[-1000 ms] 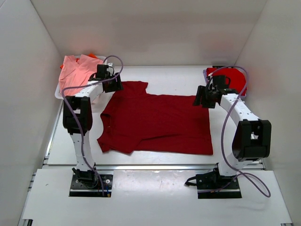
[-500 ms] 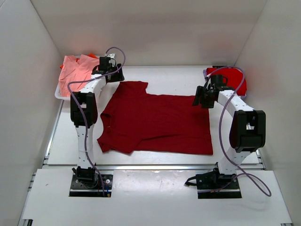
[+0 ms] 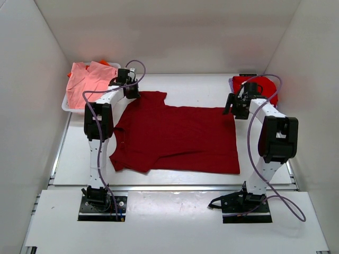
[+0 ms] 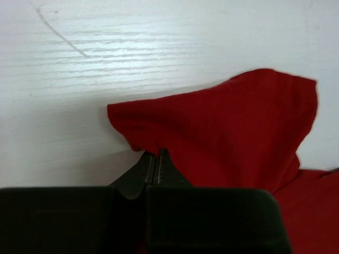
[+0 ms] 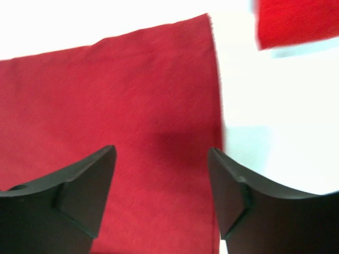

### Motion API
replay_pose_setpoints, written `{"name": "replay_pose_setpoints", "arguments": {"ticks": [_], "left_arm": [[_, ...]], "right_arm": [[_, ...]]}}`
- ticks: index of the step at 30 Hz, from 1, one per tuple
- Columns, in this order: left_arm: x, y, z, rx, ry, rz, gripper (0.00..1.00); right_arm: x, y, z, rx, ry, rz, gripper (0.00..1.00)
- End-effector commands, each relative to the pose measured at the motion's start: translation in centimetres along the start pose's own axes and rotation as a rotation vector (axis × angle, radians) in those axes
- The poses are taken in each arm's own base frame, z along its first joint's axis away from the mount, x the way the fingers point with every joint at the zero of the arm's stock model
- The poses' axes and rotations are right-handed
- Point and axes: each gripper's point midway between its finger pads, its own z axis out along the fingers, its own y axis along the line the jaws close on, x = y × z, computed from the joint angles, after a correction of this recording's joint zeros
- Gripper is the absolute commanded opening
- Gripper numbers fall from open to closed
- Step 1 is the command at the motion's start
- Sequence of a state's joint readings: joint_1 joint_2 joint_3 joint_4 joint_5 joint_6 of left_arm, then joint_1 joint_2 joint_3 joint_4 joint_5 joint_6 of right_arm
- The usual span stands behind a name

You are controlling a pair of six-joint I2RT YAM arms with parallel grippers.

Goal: Fold and stack the t-shirts
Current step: Grap the side of the flattened tshirt furthest away from the robot with both arms

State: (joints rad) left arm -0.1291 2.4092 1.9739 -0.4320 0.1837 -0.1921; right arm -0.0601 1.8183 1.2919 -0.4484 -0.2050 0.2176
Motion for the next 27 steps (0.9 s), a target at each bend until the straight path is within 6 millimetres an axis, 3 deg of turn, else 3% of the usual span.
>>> {"name": "replay_pose_setpoints", "arguments": {"ticks": [1,2,5,11,15,22,25,26,27], "left_arm": [[-2.2,-1.8,-2.2,0.111,-0.068,-0.04,0.0],[-2.9,-1.9,-3.0,0.129,-0.088,-0.059,0.0],[-2.7,-1.5,-3.8,0.135,-0.112,-0.088,0.0],[-2.0,-2.0,-3.9,0.154,-0.108,-0.081,0.0],[-1.9,-2.0,-4.0,0.166,-0.108,-0.101,0.0],[-2.3,-1.7,-4.5,0.17,-0.113,-0.107,0.0],[-2.2,-1.8,-4.7,0.179,-0.107,-0.111,0.0],[-2.2,-1.9,-5.0,0.185,-0.104,-0.106,0.0],[-1.9,-1.5,-4.7,0.178,-0.101,-0.117,0.0]], "right_arm": [[-3.6,-1.2,1.2,0.047,-0.101,0.026,0.69],[-4.0,-1.6,1.7,0.062,-0.107,0.03,0.69],[-5.0,-2.1,3.3,0.09,-0.111,0.049,0.69],[-6.4,-2.3,5.7,0.126,-0.079,0.056,0.63],[-6.0,-2.5,7.1,0.143,-0.033,0.066,0.59],[-4.9,-2.4,7.7,0.154,0.012,0.051,0.49],[-5.5,-2.5,8.0,0.147,0.014,0.041,0.41],[-5.5,-2.6,8.1,0.147,0.022,0.045,0.33],[-6.1,-2.7,8.2,0.147,0.016,0.042,0.18]]}}
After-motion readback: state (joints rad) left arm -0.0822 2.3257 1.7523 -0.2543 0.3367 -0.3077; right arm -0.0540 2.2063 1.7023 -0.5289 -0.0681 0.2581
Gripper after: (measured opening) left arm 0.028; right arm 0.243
